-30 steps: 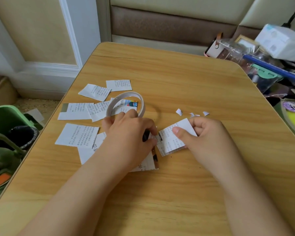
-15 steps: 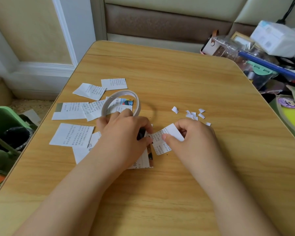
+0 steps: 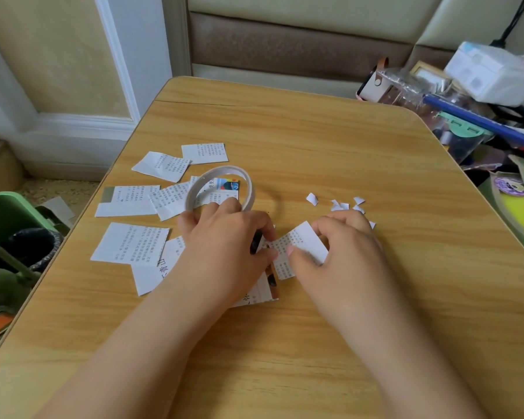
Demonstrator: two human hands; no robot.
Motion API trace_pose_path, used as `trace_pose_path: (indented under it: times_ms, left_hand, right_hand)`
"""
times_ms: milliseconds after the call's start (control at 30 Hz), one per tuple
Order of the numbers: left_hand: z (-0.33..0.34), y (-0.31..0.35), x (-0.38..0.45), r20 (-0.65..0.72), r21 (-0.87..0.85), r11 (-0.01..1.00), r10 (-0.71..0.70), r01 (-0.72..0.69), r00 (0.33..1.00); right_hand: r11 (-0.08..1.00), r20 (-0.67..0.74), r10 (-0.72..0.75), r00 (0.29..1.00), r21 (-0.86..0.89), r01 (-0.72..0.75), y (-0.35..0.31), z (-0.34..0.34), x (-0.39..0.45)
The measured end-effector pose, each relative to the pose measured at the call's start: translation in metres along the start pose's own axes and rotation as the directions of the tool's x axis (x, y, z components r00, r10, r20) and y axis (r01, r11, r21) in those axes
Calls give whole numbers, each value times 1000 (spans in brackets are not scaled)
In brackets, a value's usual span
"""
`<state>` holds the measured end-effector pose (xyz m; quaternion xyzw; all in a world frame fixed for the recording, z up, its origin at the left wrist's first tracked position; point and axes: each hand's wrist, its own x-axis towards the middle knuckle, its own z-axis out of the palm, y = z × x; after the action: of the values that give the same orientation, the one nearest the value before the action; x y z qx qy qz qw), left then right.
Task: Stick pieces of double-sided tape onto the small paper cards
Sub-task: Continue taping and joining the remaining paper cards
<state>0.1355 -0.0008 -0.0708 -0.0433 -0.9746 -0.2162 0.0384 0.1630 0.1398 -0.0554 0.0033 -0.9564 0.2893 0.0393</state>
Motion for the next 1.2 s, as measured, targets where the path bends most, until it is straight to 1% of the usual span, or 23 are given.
trace_pose_path:
  times_ms: [100,167,233,400,467,567,633,733,900,1000,1067,1133,1200]
  left_hand:
    - [0,0,0,-9,-5,1000,6,-6,1000]
    - [0,0,0,-9,-7,1000,5,-5,1000]
    - [0,0,0,-7,-10,1000,4,-4,1000]
    - [0,0,-1,-7,-11,1000,3,-3,1000]
    - [-1,0,-1,-7,-12,1000,3,-3,1000]
    - [-1,0,-1,-4,-13,1000,-4,4,1000]
    - [-1,0,-1,-3,-6,1000,-7,7,1000]
    - [-2,0,-2,-6,-9,1000,-4,4,1000]
    - [-2,0,-1,-6,-14,1000,4,-5,1000]
    - [-4,0,-2,-26,-34,999,7,-8,1000]
    - [-6,-1,-2,-84,-95,995,-7,-1,996]
    - [-13,0,-4,-189,-226,974,-34,-10,981]
    - [-21,2,-7,-268,-395,918,-92,-22,959]
  right_hand:
    - [997,14,64,998,50,-65,2,-2,2]
    - [987,24,98,995,122,-100,3,-4,3]
    - [963,72,140,988,222,-153,4,-5,4]
    - [823,229,251,940,462,-332,1,-12,3]
    - [776,249,256,934,523,-352,1,-11,3]
    - [769,192,274,942,545,-335,0,-10,3]
    - [785,150,295,944,525,-329,0,-10,3]
    - [828,107,286,952,472,-302,2,-11,4]
    - [837,99,299,949,450,-310,8,-7,9]
    - [856,23,289,957,442,-270,11,-4,13]
    - [839,-40,259,965,504,-204,11,-6,15]
    - [771,-82,230,970,623,-130,9,-12,16]
    - [686,-109,197,974,725,-58,7,-18,14]
